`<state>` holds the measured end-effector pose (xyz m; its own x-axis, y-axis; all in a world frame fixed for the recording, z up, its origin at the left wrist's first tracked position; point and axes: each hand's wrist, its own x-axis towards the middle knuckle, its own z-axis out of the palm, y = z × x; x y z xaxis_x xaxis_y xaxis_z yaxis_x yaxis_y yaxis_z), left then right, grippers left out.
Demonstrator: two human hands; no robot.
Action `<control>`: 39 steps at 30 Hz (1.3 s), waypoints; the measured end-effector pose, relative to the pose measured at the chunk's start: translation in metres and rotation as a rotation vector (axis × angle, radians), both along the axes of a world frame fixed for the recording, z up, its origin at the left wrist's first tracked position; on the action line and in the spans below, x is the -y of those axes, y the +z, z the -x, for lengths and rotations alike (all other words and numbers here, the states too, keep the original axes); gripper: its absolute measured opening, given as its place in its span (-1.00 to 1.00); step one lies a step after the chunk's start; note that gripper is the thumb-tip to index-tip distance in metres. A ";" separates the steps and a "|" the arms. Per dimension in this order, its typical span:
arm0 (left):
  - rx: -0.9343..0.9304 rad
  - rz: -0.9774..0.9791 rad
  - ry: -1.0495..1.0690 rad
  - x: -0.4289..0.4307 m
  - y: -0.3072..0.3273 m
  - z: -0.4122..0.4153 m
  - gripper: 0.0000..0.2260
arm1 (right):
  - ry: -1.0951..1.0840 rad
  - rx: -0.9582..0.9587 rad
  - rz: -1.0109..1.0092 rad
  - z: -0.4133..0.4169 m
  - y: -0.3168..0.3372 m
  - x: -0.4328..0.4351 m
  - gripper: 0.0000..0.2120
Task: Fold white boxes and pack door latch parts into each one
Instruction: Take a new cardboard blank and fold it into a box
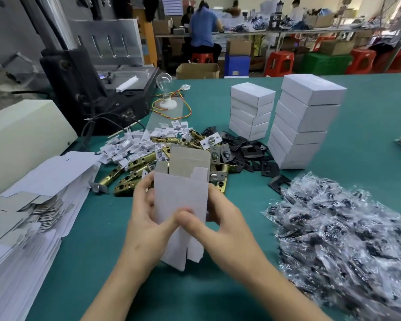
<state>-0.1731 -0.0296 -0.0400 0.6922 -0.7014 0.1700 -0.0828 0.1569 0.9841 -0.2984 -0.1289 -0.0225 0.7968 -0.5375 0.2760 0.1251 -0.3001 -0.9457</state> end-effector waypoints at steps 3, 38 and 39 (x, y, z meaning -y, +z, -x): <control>-0.109 -0.034 -0.024 -0.003 0.002 -0.003 -0.50 | -0.069 0.067 -0.149 -0.001 -0.002 0.006 -0.76; -0.284 -0.127 -0.307 -0.004 0.007 0.009 -0.69 | -0.127 0.153 -0.459 0.003 0.002 0.025 -0.52; -0.283 -0.128 -0.294 -0.003 0.006 0.009 -0.68 | -0.125 0.146 -0.484 0.004 0.002 0.025 -0.52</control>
